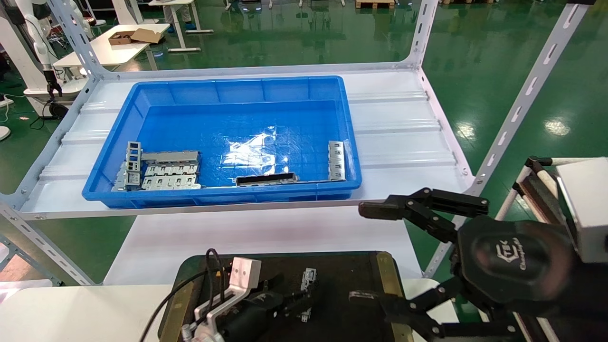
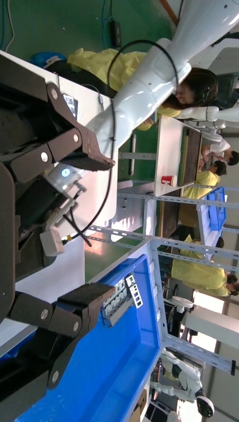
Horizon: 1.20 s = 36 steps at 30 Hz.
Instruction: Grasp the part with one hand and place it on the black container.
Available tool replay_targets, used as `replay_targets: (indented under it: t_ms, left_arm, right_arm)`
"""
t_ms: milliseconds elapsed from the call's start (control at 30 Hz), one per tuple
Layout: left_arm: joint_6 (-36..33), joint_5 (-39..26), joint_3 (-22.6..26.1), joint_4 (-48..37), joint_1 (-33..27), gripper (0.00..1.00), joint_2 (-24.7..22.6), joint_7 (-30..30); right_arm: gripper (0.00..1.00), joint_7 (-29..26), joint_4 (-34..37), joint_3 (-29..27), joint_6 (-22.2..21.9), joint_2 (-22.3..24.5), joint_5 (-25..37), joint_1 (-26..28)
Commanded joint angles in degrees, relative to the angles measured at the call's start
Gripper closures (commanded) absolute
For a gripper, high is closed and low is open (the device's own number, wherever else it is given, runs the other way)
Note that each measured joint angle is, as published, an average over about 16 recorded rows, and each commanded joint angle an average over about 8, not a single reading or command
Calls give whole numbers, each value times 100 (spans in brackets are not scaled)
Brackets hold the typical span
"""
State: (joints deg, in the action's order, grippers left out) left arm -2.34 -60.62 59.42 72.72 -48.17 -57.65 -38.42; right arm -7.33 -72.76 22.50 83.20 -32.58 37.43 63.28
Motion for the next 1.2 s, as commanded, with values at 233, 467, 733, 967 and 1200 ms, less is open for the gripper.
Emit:
replay_targets:
  t_ms: [233, 467, 733, 967, 1200]
  left_arm:
    - [-1135, 73, -117, 455, -200, 0, 667, 279]
    - [-2606, 564, -764, 460, -176, 0, 1075, 1271]
    - [-4053, 1340, -1475, 403, -30, 0, 1503, 2475]
    - [-4816, 1799, -1851, 416, 7, 0, 1832, 3026]
    - [-5382, 2164, -2144, 458, -91, 0, 2079, 3322]
  right_arm:
    - [0, 0, 0, 0, 0, 0, 0, 0]
    - [0, 0, 0, 1, 0, 0, 0, 0]
    - [0, 0, 0, 1, 0, 0, -1, 0]
    - [0, 1, 0, 1, 0, 0, -1, 0]
    - [0, 1, 0, 1, -1, 1, -1, 0]
